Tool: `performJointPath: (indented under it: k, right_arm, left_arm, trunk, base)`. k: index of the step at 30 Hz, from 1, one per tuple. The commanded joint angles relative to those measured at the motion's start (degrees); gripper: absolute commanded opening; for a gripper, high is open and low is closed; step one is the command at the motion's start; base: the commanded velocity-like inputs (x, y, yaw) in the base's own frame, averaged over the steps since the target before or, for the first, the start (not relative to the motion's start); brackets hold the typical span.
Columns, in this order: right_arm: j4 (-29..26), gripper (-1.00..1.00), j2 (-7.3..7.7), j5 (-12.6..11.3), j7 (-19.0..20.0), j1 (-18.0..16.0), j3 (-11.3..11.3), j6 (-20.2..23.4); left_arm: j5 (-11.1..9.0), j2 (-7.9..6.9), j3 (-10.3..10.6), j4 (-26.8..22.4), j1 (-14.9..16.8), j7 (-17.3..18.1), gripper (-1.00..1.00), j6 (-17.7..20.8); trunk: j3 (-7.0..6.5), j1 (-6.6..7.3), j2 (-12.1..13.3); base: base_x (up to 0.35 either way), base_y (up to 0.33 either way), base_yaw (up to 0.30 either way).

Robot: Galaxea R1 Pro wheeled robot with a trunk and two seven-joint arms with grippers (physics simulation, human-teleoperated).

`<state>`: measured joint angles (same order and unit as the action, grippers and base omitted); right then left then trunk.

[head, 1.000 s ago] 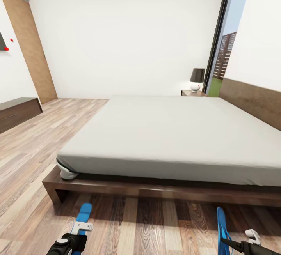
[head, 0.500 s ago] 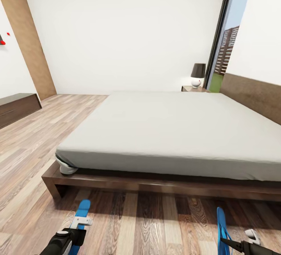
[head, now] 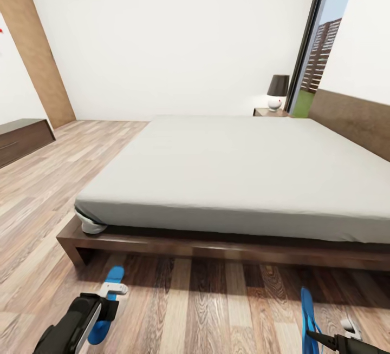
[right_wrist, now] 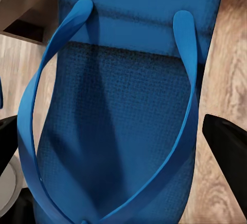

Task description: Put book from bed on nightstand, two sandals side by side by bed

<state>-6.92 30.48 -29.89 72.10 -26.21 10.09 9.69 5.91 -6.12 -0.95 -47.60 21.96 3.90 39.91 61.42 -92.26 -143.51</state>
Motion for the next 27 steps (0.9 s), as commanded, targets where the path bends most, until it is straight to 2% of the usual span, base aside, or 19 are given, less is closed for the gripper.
performJointPath:
  k: [1,27]
  right_arm:
    - [0.0,-1.0,0.04,-0.6,0.1,0.0,0.4,0.6]
    - [0.0,-1.0,0.04,-0.6,0.1,0.0,0.4,0.6]
  left_arm:
    - [0.7,0.08,-0.1,-0.1,0.1,0.4,-1.0,0.4]
    - [0.7,0.21,-0.1,0.0,0.1,0.4,-1.0,0.2]
  trunk:
    - [0.28,-0.01,0.0]
    - [6.04,-0.68,-0.4]
  base:
    - [0.0,0.0,0.0]
    - [0.0,0.0,0.0]
